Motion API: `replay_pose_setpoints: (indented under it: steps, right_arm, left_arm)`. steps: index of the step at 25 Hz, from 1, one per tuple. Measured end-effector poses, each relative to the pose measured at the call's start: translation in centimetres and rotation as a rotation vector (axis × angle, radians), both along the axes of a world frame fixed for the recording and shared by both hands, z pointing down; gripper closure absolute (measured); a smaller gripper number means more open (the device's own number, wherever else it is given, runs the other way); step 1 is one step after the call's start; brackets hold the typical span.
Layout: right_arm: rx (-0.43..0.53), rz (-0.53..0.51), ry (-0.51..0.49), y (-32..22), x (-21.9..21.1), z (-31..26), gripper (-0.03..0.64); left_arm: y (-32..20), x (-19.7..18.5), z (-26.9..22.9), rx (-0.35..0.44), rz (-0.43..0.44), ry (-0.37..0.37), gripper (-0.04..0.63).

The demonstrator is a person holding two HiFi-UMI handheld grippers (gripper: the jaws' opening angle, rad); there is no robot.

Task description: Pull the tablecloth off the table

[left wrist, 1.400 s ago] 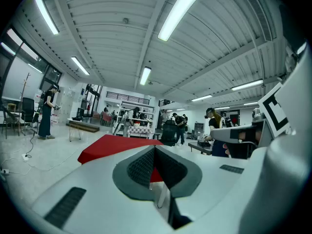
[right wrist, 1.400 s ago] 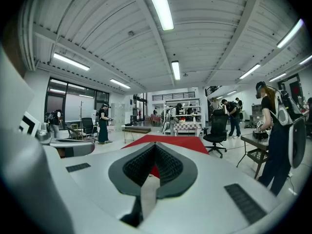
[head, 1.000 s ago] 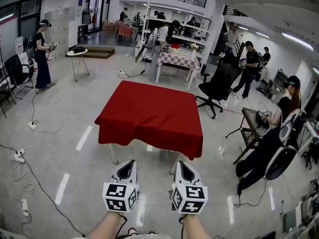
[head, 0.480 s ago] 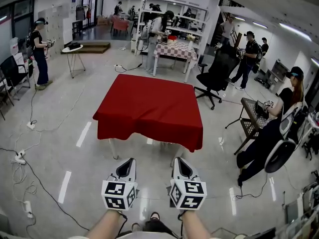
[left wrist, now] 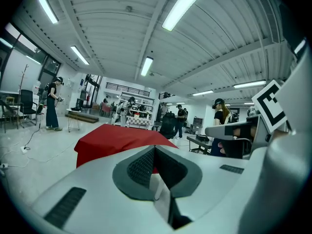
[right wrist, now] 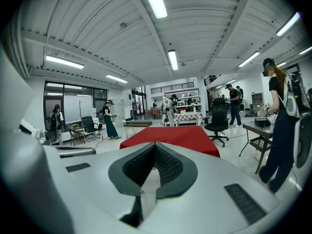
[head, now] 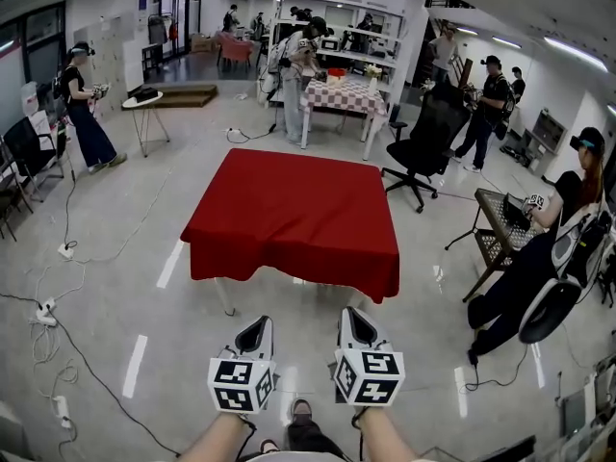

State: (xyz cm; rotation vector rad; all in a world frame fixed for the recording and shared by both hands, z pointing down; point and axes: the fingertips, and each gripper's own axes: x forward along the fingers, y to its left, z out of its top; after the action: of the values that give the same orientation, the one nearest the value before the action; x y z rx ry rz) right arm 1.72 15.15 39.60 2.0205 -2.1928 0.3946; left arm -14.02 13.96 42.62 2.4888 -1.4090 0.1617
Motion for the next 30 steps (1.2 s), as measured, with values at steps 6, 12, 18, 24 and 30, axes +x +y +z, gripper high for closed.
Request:
replay_pose_setpoints:
  steps: [6,12,18,24,30]
  right_arm:
    - [-0.003,-0.018,-0.001,-3.3,0.4,0.5,0.592]
    - [0.005,-0.039,0.02,-7.7,2.1,-0.1,0.592]
    - [0.008,-0.043,0.026,-11.6,3.8,-0.6,0.592]
    - [0.01,-0.057,0.028,-15.6,5.7,-0.6,0.592]
    - [0.007,-0.088,0.022,-18.9,6.6,-0.3,0.592]
  left_arm:
    - [-2.9,0.7,0.3,0.004,-0.017,-0.005,0.58]
    - [-7.1,2.3,0.3,-0.005,-0.046,0.01,0.58]
    - [-11.1,4.5,-0.4,0.011,-0.038,0.01,0.58]
    - [-14.8,6.0,-1.2,0.035,-0.057,0.013,0.58]
    - [-17.8,6.8,-1.2,0.037,-0.092,0.006,0.58]
